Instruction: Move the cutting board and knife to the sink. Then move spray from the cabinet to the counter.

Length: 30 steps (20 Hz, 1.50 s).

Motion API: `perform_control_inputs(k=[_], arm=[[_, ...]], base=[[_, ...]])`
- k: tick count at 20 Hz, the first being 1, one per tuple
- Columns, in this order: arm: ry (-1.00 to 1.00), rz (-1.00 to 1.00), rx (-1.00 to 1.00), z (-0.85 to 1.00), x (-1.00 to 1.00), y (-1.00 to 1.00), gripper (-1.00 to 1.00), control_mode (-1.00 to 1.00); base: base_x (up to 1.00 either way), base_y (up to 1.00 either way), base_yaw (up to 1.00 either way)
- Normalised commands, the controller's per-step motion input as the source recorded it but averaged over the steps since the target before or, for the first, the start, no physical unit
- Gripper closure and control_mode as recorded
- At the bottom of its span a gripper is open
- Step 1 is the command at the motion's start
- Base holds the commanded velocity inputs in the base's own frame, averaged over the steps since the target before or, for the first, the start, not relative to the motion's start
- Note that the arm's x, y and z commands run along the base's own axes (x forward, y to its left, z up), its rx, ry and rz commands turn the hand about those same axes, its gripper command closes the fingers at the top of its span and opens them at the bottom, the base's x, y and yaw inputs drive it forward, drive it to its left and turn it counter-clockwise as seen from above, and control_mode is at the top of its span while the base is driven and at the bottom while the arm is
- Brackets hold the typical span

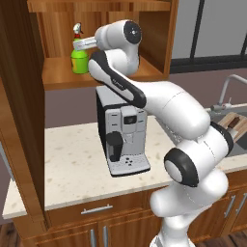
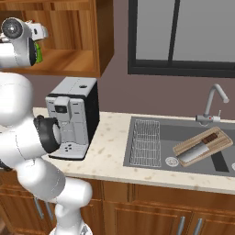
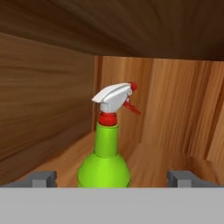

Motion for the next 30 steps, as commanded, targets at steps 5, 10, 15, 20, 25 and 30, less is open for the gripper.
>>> perform_control_inputs(k=[5, 10, 15, 20, 25, 30], arm=[[0.00, 0.00, 0.00, 0.00, 0.21, 0.29, -1.00, -1.00], [0.00, 0.01, 0.00, 0.00, 0.27, 0.07, -1.00, -1.00], [0.00, 0.02, 0.00, 0.00, 0.21, 0.00, -1.00, -1.00], [0.00, 0.00, 0.00, 0.00, 0.15, 0.10, -1.00, -1.00], [0.00, 0.01, 0.00, 0.00, 0.15, 0.15, -1.00, -1.00], [0.00, 0.01, 0.00, 0.00, 0.13, 0.13, -1.00, -1.00]], base=[[0.00, 0.00, 0.00], [0.00, 0.00, 0.00], [0.00, 0.00, 0.00], [0.00, 0.00, 0.00], [0.00, 0.00, 0.00], [0.00, 0.00, 0.00]])
